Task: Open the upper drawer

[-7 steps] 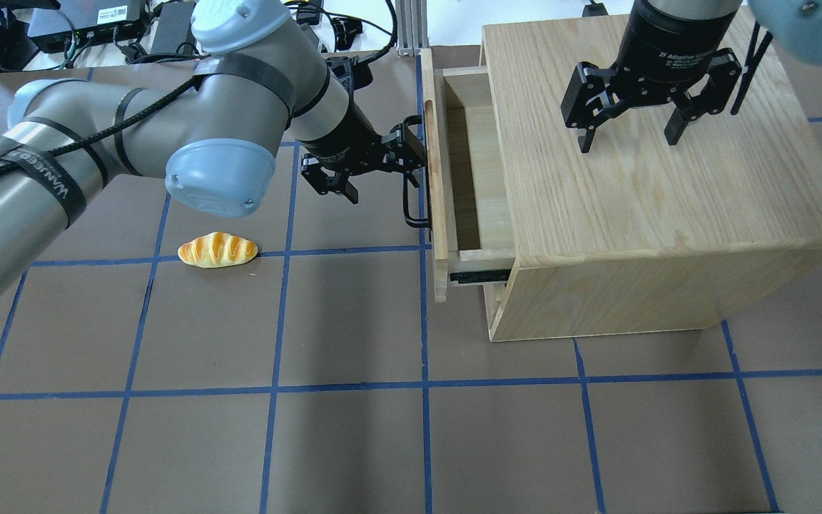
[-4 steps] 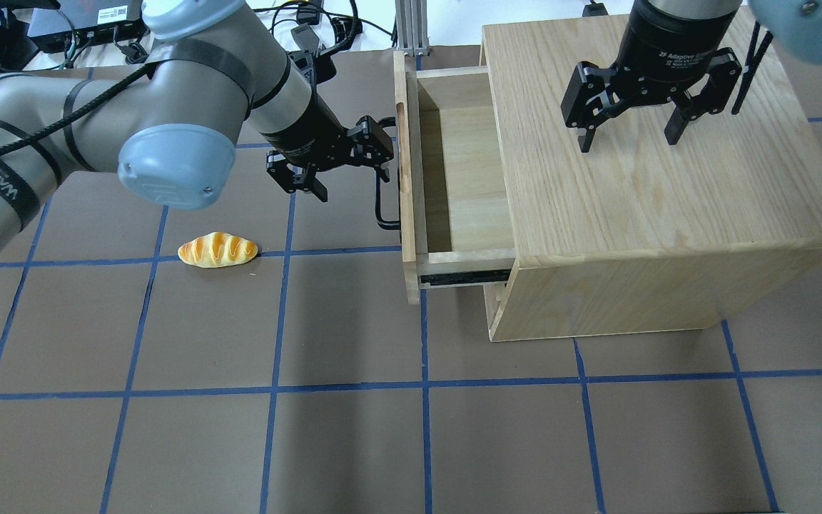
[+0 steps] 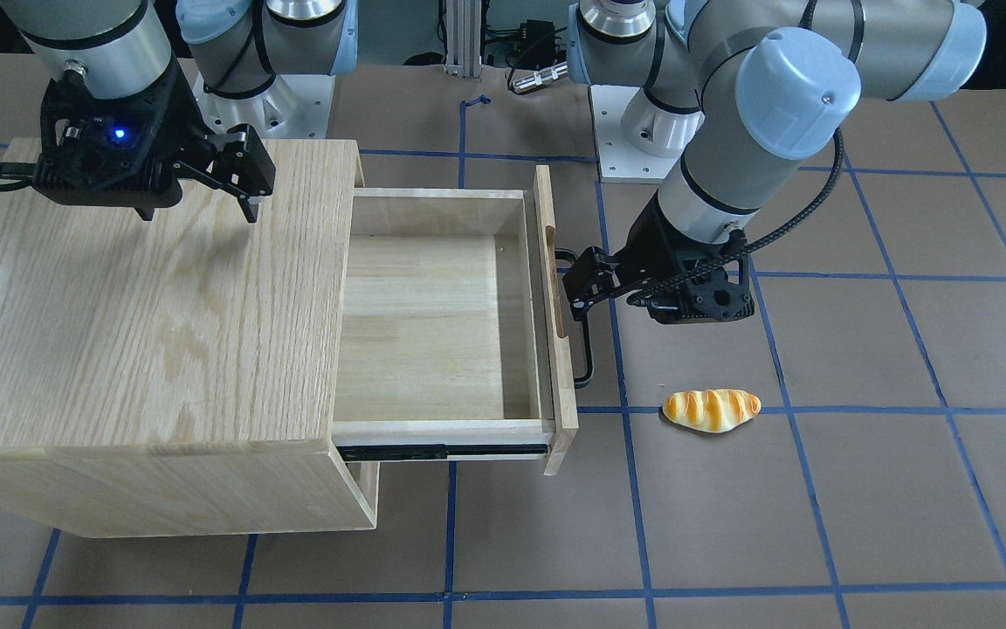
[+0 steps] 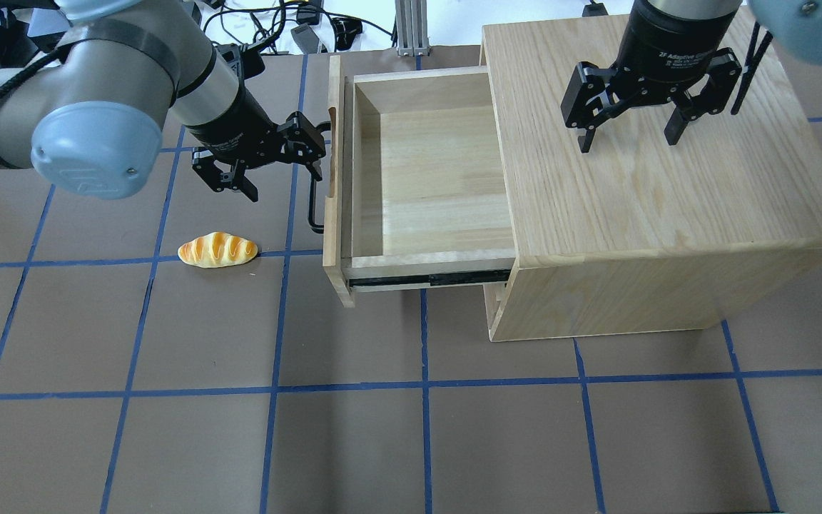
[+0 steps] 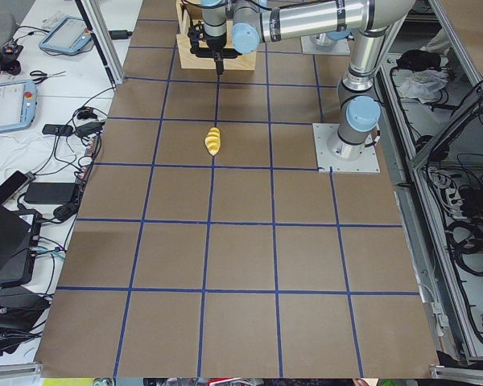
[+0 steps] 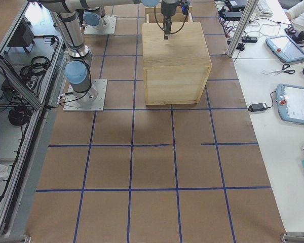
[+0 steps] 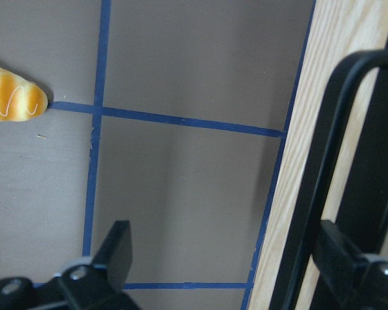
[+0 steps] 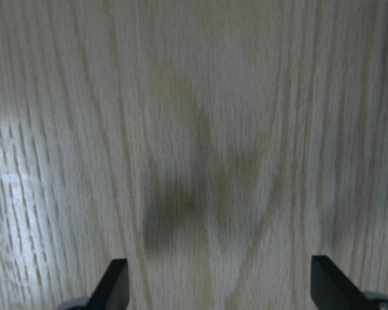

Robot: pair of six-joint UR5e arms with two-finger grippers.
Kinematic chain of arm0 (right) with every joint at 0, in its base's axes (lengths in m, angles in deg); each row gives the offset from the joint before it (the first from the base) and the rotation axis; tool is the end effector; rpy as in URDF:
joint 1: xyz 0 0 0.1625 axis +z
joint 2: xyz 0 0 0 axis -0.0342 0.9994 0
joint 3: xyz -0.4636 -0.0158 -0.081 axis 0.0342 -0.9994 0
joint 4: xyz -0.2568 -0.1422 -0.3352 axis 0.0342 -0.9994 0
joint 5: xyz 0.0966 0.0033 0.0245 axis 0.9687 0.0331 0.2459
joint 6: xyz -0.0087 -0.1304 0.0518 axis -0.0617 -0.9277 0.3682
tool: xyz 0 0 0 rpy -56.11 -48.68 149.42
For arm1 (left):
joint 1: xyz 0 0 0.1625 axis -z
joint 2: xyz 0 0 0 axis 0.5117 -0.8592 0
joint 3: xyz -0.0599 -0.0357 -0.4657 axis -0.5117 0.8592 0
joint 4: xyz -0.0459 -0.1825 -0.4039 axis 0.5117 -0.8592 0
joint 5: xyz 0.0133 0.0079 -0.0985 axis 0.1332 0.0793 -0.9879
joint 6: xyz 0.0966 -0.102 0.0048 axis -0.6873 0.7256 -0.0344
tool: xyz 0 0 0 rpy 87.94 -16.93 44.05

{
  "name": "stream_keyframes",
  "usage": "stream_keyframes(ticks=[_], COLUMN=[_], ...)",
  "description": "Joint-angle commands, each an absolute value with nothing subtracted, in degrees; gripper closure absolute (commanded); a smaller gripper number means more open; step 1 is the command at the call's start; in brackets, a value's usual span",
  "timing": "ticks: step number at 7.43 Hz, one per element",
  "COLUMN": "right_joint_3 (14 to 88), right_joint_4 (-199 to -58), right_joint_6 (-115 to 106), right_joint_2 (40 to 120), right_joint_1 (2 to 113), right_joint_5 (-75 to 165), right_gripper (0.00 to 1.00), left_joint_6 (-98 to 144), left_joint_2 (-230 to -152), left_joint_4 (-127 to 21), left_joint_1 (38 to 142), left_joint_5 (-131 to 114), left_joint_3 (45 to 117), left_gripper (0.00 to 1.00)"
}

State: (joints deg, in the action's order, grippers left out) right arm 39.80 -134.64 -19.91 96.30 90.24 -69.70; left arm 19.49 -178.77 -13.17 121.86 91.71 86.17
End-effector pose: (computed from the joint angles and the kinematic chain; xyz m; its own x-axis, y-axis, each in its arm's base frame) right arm 0.1491 -0.5401 0.5199 -0.9990 -0.0251 0.0361 -0.0231 0.9983 0.0535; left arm -0.1713 -0.5723 0.3964 -0.9659 -0.1741 0.1918 -0.1728 0.9847 0.0237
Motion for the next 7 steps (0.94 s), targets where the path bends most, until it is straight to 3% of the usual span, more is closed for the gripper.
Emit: stream_keyframes(ticks=[1,7], right_joint_3=[39.78,39.87], right_joint_4=[-134.64,-134.64], right_joint_6=[-19.91,-19.91], right_joint_2=[96.3,96.3], right_joint_1=[90.24,90.24], right_joint_5=[-69.7,-69.7], right_gripper=[0.0,0.0], left_joint_6=[17.12,17.12], left_joint_2=[-177.9,-169.3], left_joint_4=[-14.12,-25.45], left_joint_1=[119.73,121.13], left_joint_5=[92.09,98.24], left_joint_3=[86.2,80.83], left_gripper=[0.0,0.0])
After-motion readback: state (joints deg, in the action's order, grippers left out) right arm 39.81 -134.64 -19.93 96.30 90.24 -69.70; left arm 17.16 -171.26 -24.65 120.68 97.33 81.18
